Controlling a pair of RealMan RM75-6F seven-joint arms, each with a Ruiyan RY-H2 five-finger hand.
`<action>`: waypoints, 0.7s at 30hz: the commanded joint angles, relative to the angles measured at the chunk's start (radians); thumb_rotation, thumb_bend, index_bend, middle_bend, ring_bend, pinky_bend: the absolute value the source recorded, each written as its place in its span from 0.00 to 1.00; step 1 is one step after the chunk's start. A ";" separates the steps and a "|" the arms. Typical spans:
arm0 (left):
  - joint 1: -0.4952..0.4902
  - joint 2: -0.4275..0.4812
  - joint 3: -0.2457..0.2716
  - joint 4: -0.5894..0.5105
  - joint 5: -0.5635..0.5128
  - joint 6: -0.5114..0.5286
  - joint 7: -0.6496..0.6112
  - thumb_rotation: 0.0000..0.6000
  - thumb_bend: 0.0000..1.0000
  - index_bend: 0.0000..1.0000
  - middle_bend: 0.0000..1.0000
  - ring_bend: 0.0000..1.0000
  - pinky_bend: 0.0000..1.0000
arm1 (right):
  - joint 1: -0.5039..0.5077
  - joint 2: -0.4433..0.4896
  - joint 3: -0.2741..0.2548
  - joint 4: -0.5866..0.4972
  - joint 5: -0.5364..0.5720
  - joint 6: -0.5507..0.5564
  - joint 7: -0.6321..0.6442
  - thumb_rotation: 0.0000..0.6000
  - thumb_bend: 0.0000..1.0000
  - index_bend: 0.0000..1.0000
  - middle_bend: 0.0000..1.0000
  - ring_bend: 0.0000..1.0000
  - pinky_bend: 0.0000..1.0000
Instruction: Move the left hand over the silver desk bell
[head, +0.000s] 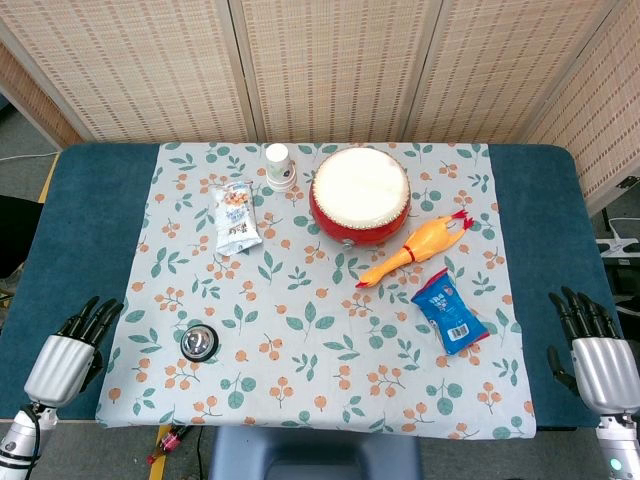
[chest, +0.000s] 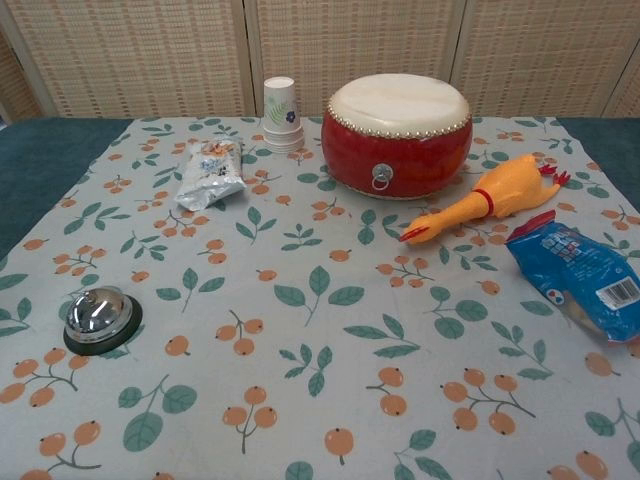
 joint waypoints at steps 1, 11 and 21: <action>-0.002 -0.001 0.000 0.003 -0.001 -0.004 -0.008 1.00 1.00 0.00 0.08 0.05 0.31 | 0.002 0.002 -0.003 -0.002 -0.004 0.000 0.002 1.00 0.43 0.00 0.00 0.00 0.11; -0.030 -0.011 0.013 -0.001 0.009 -0.056 -0.048 1.00 1.00 0.00 0.01 0.01 0.25 | -0.001 0.004 -0.004 -0.015 0.010 -0.001 -0.006 1.00 0.43 0.00 0.00 0.00 0.11; -0.094 -0.101 0.022 0.001 0.058 -0.116 -0.068 1.00 1.00 0.00 0.00 0.00 0.15 | 0.003 0.010 -0.008 -0.019 0.013 -0.013 0.000 1.00 0.43 0.00 0.00 0.00 0.11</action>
